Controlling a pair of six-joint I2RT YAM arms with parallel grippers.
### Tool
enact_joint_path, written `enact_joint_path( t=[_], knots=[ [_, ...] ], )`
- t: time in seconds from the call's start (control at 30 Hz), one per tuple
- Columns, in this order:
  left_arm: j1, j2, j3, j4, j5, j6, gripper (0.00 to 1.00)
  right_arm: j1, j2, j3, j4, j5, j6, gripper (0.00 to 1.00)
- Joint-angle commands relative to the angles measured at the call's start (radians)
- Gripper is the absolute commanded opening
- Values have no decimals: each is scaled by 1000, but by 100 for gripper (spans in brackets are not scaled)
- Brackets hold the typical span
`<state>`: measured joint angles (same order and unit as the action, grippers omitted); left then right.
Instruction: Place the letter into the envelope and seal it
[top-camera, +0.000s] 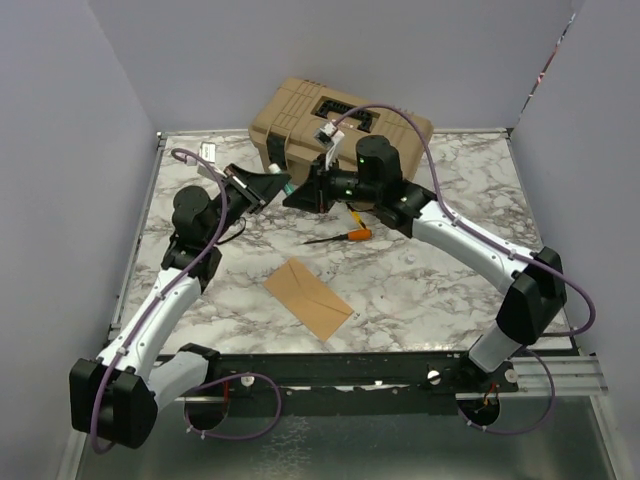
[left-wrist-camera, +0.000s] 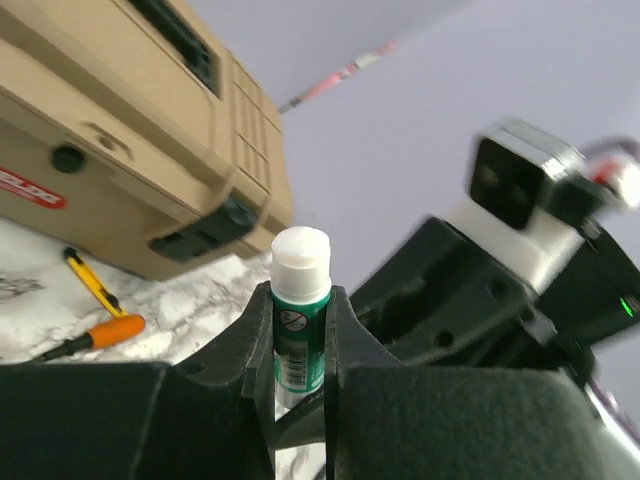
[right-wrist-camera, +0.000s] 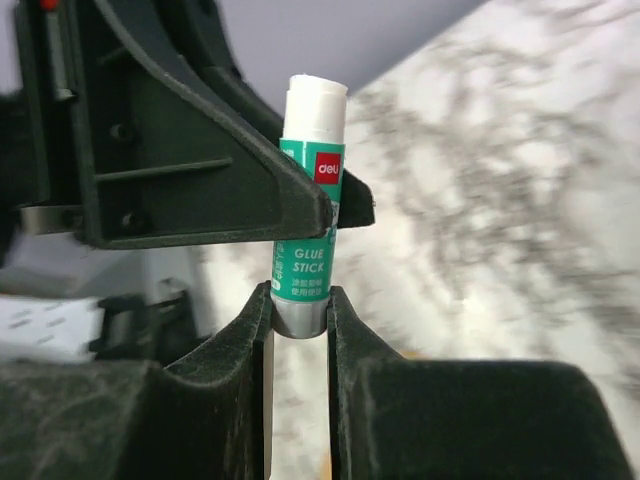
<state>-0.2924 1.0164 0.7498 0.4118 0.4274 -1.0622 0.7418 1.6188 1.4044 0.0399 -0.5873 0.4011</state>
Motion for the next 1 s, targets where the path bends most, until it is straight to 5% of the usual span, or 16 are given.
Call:
enact_joint_path(
  t=[0.0,0.17,0.27,0.43,0.5,0.7,0.97],
  knots=[
    [-24,81,161,-330,-169,-114,0,84,79,161,-213,447,-454,0],
    [-22,189,300,-437,-199,-263,0,162,158,240,-168,811,-647,0],
    [-22,224,354,-438,-199,-239,0,165,158,281,-191,781,-588,2],
    [-22,244,423,-446,-150,-44,0,143,33,232,-193,528,-364,56],
    [-21,238,429,-446,-106,38,0,125,-37,176,-160,450,-273,67],
    [-21,196,424,-417,99,237,0,96,-294,-154,142,356,23,68],
    [-21,127,357,-200,278,163,0,70,-404,-349,319,343,398,72]
  ],
)
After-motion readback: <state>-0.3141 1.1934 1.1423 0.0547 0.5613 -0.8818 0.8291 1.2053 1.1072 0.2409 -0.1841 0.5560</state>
